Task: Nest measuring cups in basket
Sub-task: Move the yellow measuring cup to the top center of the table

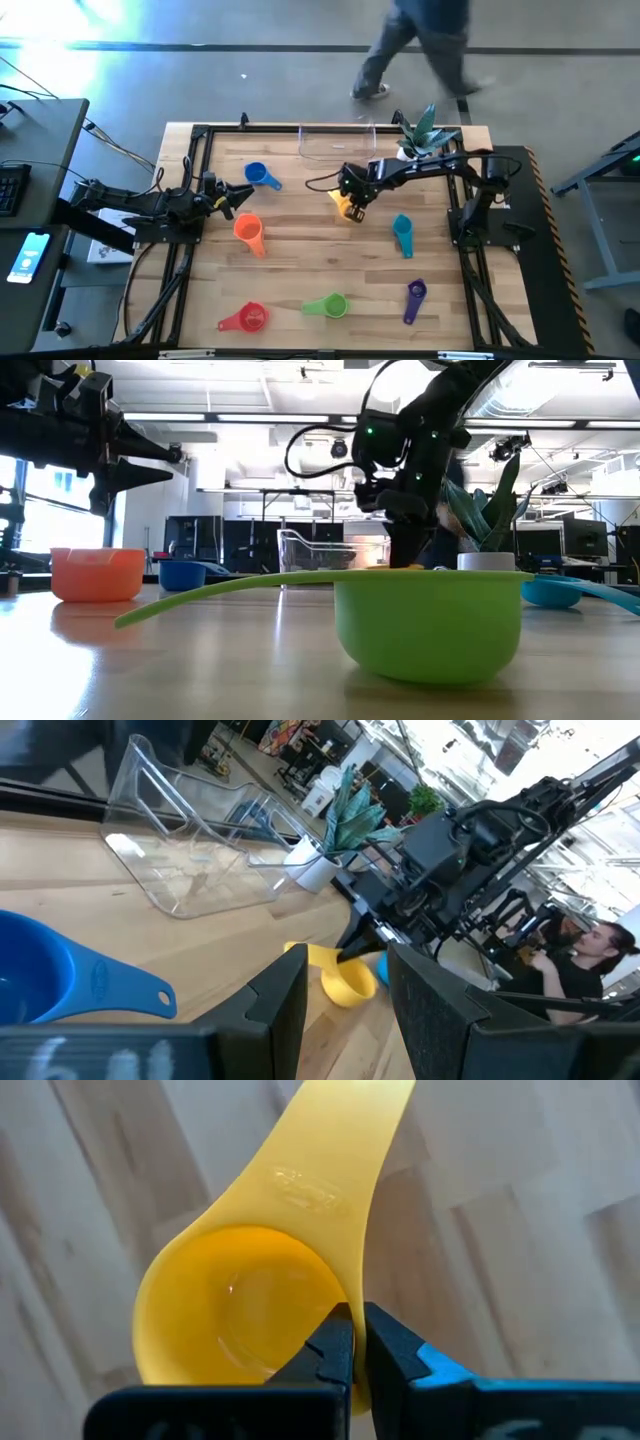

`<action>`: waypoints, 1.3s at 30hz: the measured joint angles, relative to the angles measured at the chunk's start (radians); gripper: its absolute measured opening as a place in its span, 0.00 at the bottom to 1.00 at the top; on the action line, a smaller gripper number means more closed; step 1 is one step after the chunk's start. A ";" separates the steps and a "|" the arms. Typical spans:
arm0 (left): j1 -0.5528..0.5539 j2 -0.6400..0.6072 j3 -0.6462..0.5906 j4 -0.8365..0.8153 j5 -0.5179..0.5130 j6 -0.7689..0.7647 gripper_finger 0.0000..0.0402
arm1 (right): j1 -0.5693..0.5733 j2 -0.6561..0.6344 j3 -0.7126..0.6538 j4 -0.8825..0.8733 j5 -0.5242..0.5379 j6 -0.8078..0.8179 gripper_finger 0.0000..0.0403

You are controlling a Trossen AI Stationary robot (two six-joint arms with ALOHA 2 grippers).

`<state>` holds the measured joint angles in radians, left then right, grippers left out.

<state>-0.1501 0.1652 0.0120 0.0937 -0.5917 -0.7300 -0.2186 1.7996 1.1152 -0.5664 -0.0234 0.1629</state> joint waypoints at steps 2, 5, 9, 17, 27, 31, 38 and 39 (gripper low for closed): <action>0.000 0.000 0.000 0.000 0.000 0.000 0.33 | -0.007 -0.001 0.001 -0.007 0.024 -0.038 0.01; 0.000 0.000 0.000 0.000 0.000 0.000 0.33 | -0.017 -0.001 0.002 -0.020 0.032 -0.073 0.01; 0.000 0.000 0.000 0.000 0.000 0.000 0.33 | -0.024 -0.001 0.002 -0.020 0.014 -0.092 0.01; 0.000 0.000 0.000 0.000 0.000 0.001 0.33 | -0.024 -0.001 0.002 -0.033 0.011 -0.093 0.07; 0.000 0.000 0.000 0.000 0.000 0.001 0.33 | -0.024 -0.001 0.001 -0.045 0.015 -0.067 0.18; 0.000 0.000 0.000 0.000 0.002 0.000 0.33 | -0.024 -0.001 0.001 -0.060 0.016 -0.044 0.24; 0.000 0.000 0.021 0.000 0.044 0.030 0.33 | -0.024 0.000 0.005 -0.126 0.016 0.006 0.34; 0.000 0.000 0.028 -0.001 0.049 0.042 0.33 | -0.024 0.000 0.011 -0.140 0.016 0.015 0.34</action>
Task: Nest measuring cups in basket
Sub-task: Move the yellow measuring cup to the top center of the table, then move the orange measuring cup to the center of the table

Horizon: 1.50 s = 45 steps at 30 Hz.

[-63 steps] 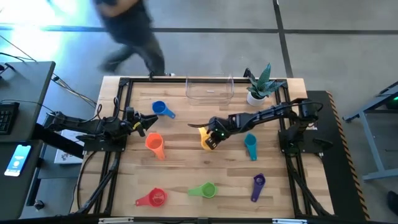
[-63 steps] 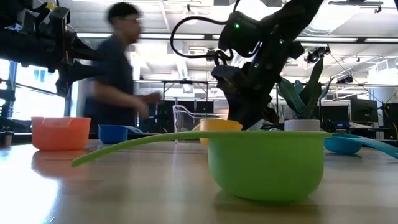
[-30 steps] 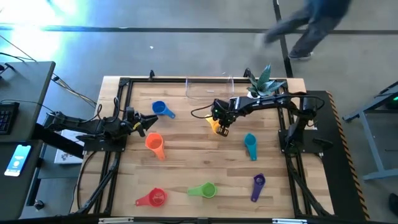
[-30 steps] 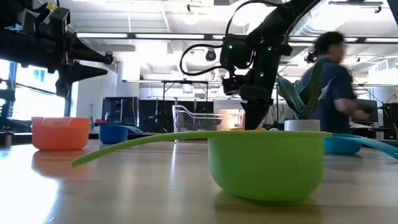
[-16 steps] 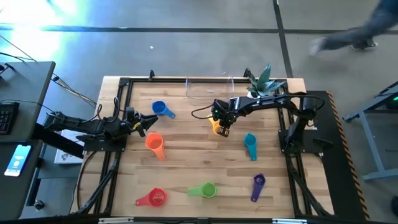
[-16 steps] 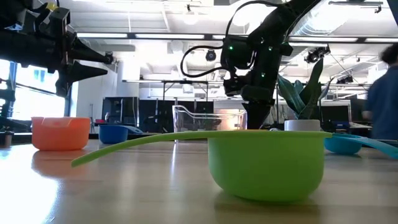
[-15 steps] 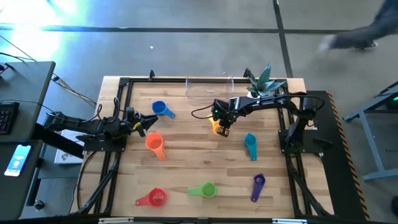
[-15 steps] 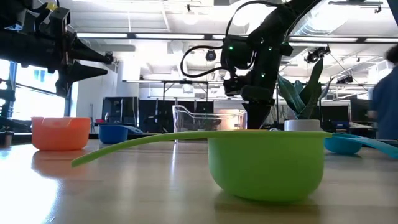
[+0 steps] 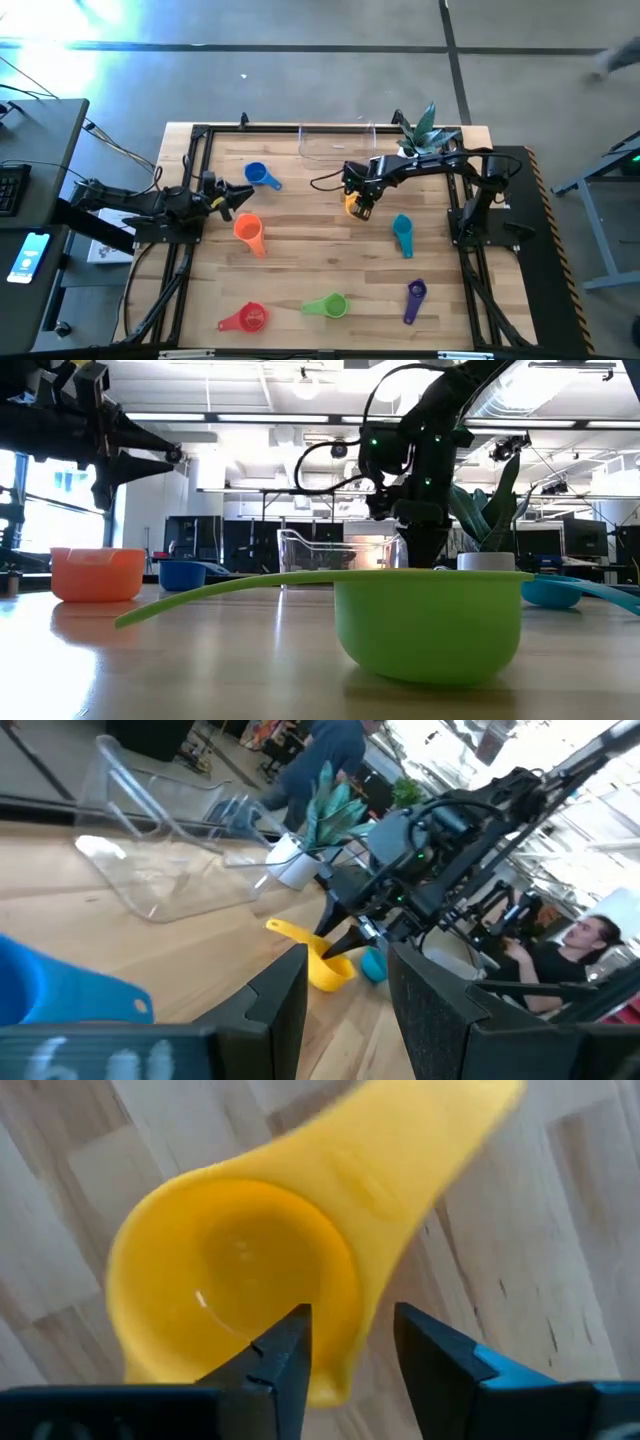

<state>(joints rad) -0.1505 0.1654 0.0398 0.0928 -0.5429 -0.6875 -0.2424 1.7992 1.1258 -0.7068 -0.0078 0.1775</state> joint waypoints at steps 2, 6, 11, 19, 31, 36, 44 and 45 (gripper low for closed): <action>0.000 0.000 0.018 -0.007 0.008 0.022 0.33 | 0.000 0.000 0.015 -0.010 0.000 0.006 0.36; 0.000 0.000 0.069 -0.107 0.007 0.037 0.33 | 0.000 0.000 0.050 -0.023 0.000 0.006 0.37; 0.000 0.000 0.159 -0.294 0.018 0.035 0.33 | 0.000 0.000 0.114 -0.061 0.000 0.002 0.38; 0.000 0.047 0.325 -0.572 0.050 0.010 0.33 | 0.000 0.000 0.248 -0.155 0.000 -0.021 0.38; 0.000 0.239 0.557 -0.821 0.275 -0.159 0.33 | 0.001 0.000 0.465 -0.289 0.001 -0.019 0.38; 0.000 0.339 0.632 -0.920 0.323 -0.287 0.33 | 0.004 0.000 0.543 -0.334 0.000 -0.018 0.38; 0.000 0.488 0.657 -0.965 0.327 -0.566 0.33 | 0.006 0.000 0.681 -0.444 0.000 -0.002 0.38; 0.000 0.508 0.657 -0.975 0.327 -0.584 0.33 | 0.007 0.000 0.696 -0.454 0.001 -0.002 0.38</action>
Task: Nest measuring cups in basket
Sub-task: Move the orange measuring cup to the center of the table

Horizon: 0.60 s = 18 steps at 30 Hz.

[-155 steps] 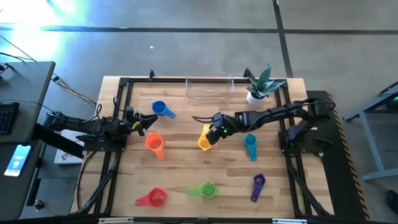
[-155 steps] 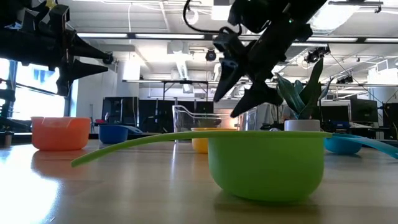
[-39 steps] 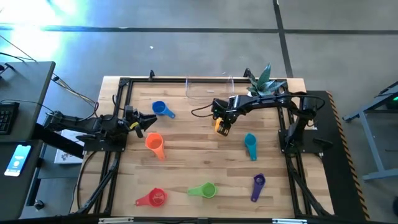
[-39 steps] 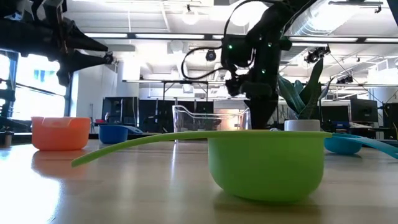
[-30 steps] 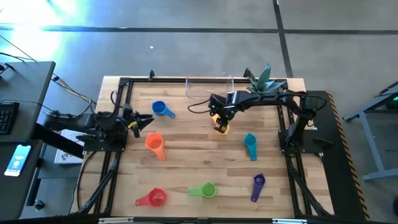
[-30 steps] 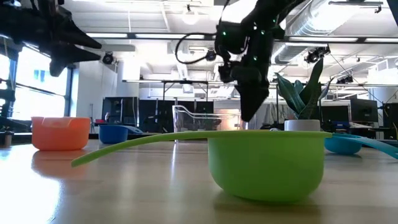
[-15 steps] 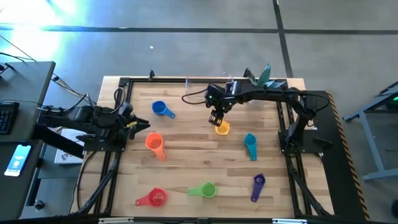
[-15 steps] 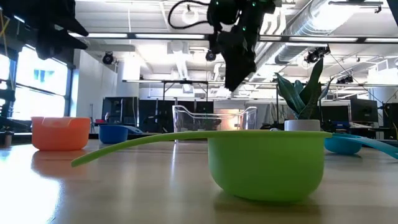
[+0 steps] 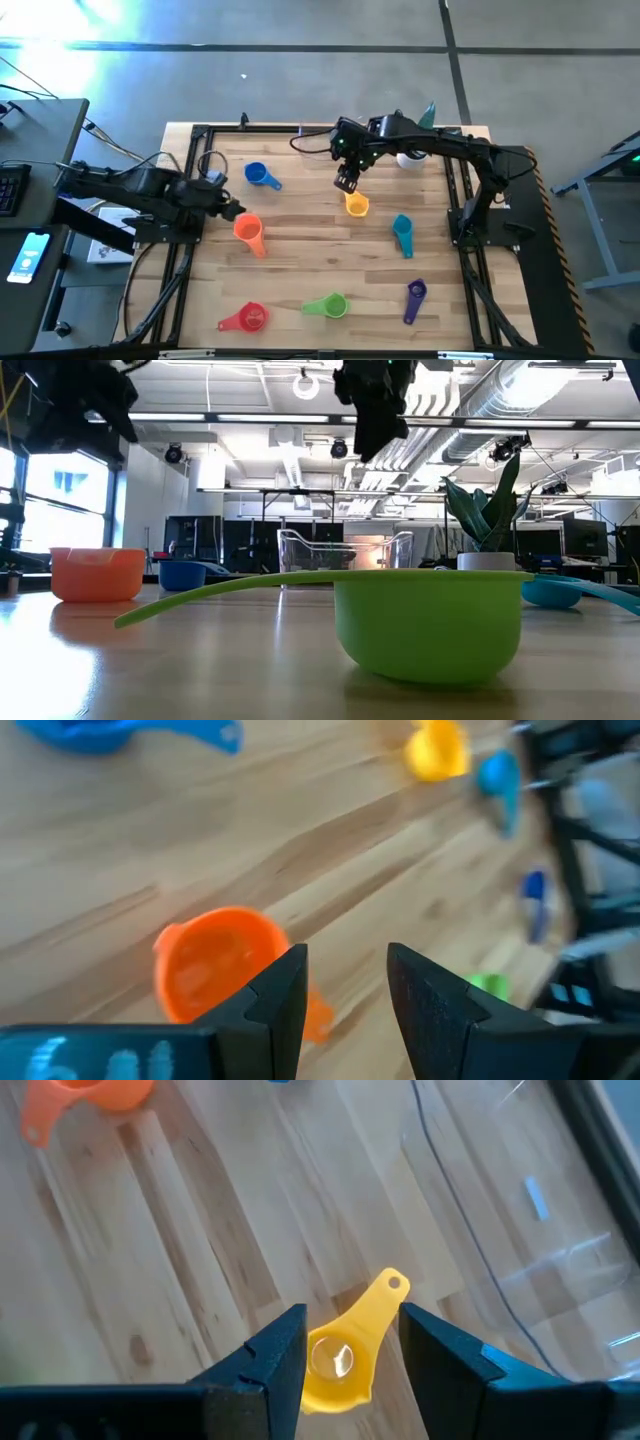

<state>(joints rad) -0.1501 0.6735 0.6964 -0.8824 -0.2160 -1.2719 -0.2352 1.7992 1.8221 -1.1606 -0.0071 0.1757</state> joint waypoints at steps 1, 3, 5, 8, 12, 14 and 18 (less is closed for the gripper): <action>0.000 0.018 0.000 -0.012 0.000 -0.018 0.33 | 0.001 0.000 0.016 -0.013 0.000 0.000 0.38; 0.000 0.053 0.000 -0.039 0.001 -0.055 0.33 | 0.005 0.000 0.044 -0.015 0.000 0.000 0.38; 0.000 0.088 0.000 -0.065 0.005 -0.075 0.33 | 0.007 0.000 0.066 -0.019 0.000 -0.002 0.38; 0.000 0.131 0.000 -0.075 0.004 -0.075 0.33 | 0.009 0.000 0.095 -0.025 0.000 -0.008 0.38; 0.000 0.188 0.000 -0.076 0.005 -0.048 0.33 | 0.013 0.000 0.106 -0.029 0.000 0.001 0.38; 0.000 0.213 0.000 -0.084 0.005 -0.044 0.33 | 0.016 0.000 0.108 -0.030 0.000 0.000 0.38; 0.000 0.267 0.000 -0.100 0.026 -0.051 0.33 | 0.023 0.000 0.108 -0.033 0.001 0.000 0.38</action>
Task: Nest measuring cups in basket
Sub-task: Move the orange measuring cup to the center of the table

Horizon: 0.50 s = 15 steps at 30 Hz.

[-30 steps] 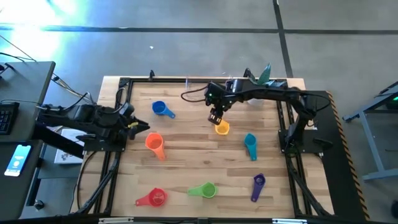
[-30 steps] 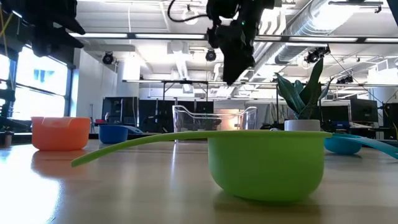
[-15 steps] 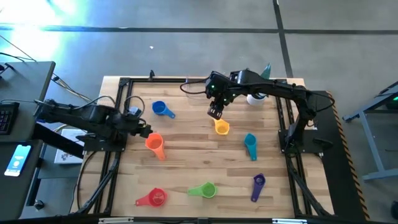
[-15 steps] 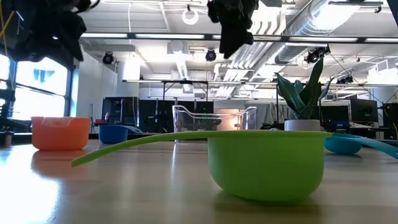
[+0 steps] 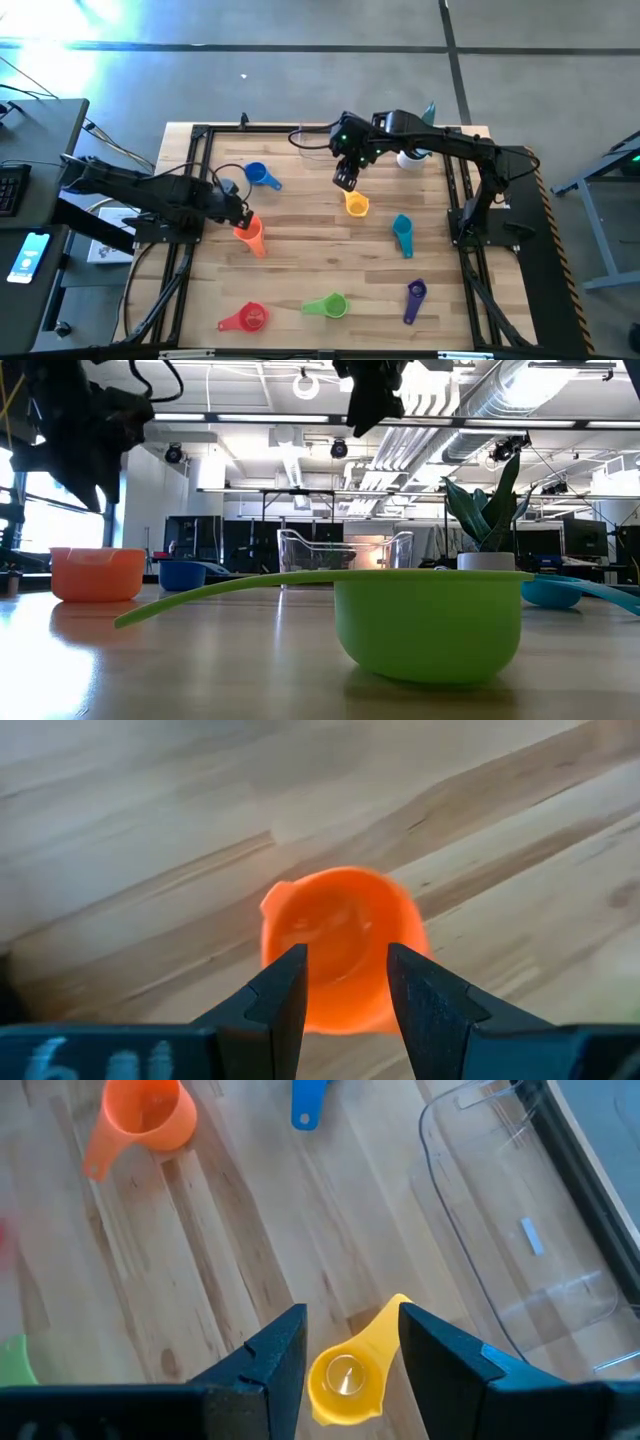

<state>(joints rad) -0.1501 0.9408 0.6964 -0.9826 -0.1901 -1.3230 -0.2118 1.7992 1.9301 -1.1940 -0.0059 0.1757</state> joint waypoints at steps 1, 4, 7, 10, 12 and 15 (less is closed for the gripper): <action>0.000 0.016 0.000 -0.003 0.002 -0.006 0.33 | 0.002 0.000 0.000 0.000 0.000 0.000 0.38; 0.000 0.059 0.000 -0.004 0.009 -0.011 0.33 | 0.003 0.000 0.000 0.000 -0.001 0.000 0.38; 0.000 0.106 0.000 -0.004 0.021 -0.027 0.33 | 0.003 0.000 0.000 0.000 -0.001 0.000 0.38; 0.000 0.145 0.000 -0.004 0.024 -0.036 0.33 | 0.003 0.000 0.000 0.000 -0.001 0.000 0.38; 0.000 0.169 0.000 -0.004 0.024 -0.038 0.33 | 0.003 0.000 0.000 0.000 -0.001 0.000 0.38; 0.006 0.199 0.000 -0.004 0.025 -0.054 0.33 | 0.003 0.000 0.000 0.000 -0.001 0.000 0.38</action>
<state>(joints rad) -0.1439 1.1400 0.6960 -0.9864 -0.1655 -1.3767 -0.2085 1.7992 1.9301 -1.1938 -0.0071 0.1753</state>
